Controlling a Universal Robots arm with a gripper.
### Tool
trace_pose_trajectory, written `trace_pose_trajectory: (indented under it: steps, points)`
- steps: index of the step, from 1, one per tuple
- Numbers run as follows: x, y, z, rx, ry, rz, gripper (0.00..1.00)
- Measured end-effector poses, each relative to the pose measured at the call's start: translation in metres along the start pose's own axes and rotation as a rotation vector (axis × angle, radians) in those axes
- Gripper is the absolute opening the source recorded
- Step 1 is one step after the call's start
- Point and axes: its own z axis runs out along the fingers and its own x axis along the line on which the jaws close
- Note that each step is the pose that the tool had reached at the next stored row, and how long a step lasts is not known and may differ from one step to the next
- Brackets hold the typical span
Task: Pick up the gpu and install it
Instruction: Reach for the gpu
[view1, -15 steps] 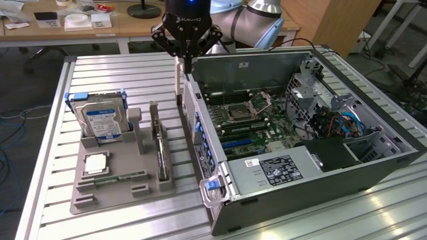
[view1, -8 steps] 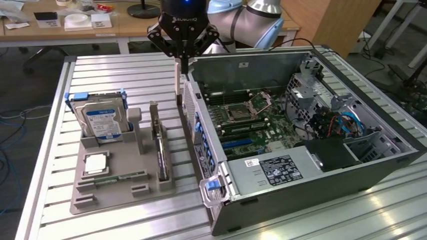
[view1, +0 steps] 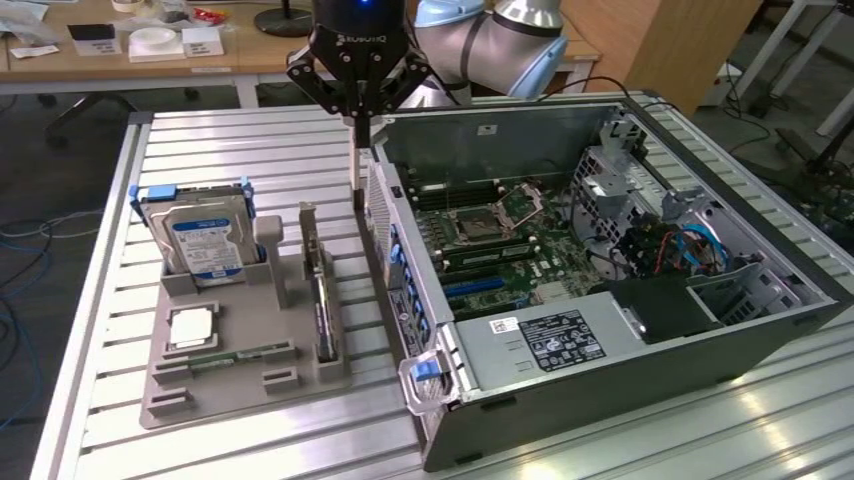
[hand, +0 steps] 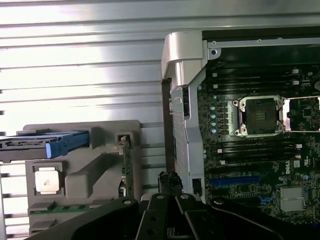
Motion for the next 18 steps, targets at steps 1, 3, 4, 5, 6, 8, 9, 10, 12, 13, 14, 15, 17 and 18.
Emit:
trace_pose_trajectory:
  steps: [1, 3, 4, 5, 6, 8, 9, 10, 12, 13, 14, 15, 17, 18]
  points:
    - [0.0008, -0.0001, 0.0000, 0.0000, 0.0000, 0.000, 0.11]
    - [0.0021, -0.0001, 0.0000, 0.0000, 0.0000, 0.000, 0.11]
    - [0.0027, -0.0002, -0.0001, 0.0000, 0.0000, 0.000, 0.11]
    - [0.0031, -0.0002, -0.0001, 0.0000, 0.0000, 0.000, 0.11]
    - [0.0036, -0.0002, -0.0001, 0.0001, 0.0000, 0.000, 0.11]
    - [0.0044, -0.0003, -0.0001, 0.0000, 0.0000, 0.000, 0.11]
    - [0.0048, -0.0003, -0.0001, 0.0001, 0.0000, 0.000, 0.11]
    - [0.0052, -0.0004, -0.0002, 0.0001, 0.0000, 0.000, 0.11]
    - [0.0060, -0.0004, -0.0002, 0.0001, 0.0000, 0.000, 0.11]
    - [0.0064, -0.0004, -0.0002, 0.0000, 0.0000, 0.000, 0.11]
    - [0.0068, -0.0005, -0.0002, 0.0001, 0.0000, 0.000, 0.11]
    - [0.0072, -0.0005, -0.0002, 0.0000, 0.0001, 0.000, 0.11]
    - [0.0081, -0.0006, -0.0003, 0.0001, 0.0000, 0.000, 0.11]
    - [0.0086, -0.0006, -0.0003, 0.0001, 0.0000, 0.000, 0.11]
